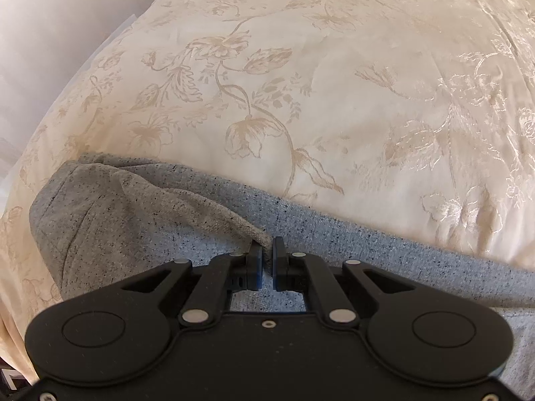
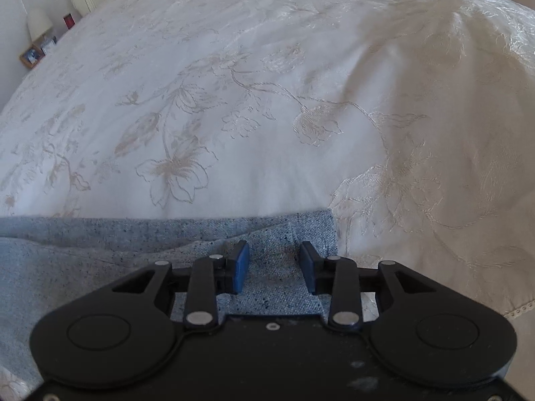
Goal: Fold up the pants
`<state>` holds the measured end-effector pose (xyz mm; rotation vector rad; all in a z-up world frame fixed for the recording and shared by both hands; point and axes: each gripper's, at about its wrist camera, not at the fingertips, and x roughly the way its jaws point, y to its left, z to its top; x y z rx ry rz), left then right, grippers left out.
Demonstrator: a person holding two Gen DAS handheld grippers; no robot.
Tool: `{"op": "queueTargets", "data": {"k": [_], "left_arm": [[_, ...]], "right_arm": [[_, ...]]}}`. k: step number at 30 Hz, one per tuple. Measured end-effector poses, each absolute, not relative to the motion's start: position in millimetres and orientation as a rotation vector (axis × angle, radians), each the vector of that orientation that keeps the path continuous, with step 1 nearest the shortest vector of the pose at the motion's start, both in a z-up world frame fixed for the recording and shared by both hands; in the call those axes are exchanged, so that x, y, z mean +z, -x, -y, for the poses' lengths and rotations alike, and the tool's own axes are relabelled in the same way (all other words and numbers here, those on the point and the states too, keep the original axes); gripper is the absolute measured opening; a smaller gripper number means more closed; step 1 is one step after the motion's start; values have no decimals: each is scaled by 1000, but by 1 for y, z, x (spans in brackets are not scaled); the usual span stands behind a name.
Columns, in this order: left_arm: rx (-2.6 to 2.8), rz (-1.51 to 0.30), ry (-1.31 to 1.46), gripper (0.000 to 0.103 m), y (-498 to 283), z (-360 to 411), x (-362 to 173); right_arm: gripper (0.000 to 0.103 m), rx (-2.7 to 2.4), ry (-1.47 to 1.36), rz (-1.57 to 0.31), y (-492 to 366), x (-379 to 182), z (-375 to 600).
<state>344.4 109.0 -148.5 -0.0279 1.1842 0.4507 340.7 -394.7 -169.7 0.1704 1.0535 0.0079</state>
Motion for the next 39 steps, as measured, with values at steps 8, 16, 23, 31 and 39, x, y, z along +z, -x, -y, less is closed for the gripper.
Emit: {"op": "queueTargets", "data": {"k": [8, 16, 23, 31, 39], "left_arm": [[448, -1140, 49, 7, -335, -110, -140], [425, -985, 156, 7, -272, -127, -87], [395, -923, 206, 7, -196, -140, -49], [398, -906, 179, 7, -222, -134, -34], [462, -1071, 203, 8, -330, -122, -110]], "right_arm": [[8, -1, -316, -899, -296, -119, 408], [8, -119, -485, -714, -193, -43, 414], [8, -250, -545, -681, -99, 2, 395], [8, -242, -524, -717, -159, -9, 398], [8, -293, -553, -897, -288, -110, 421]]}}
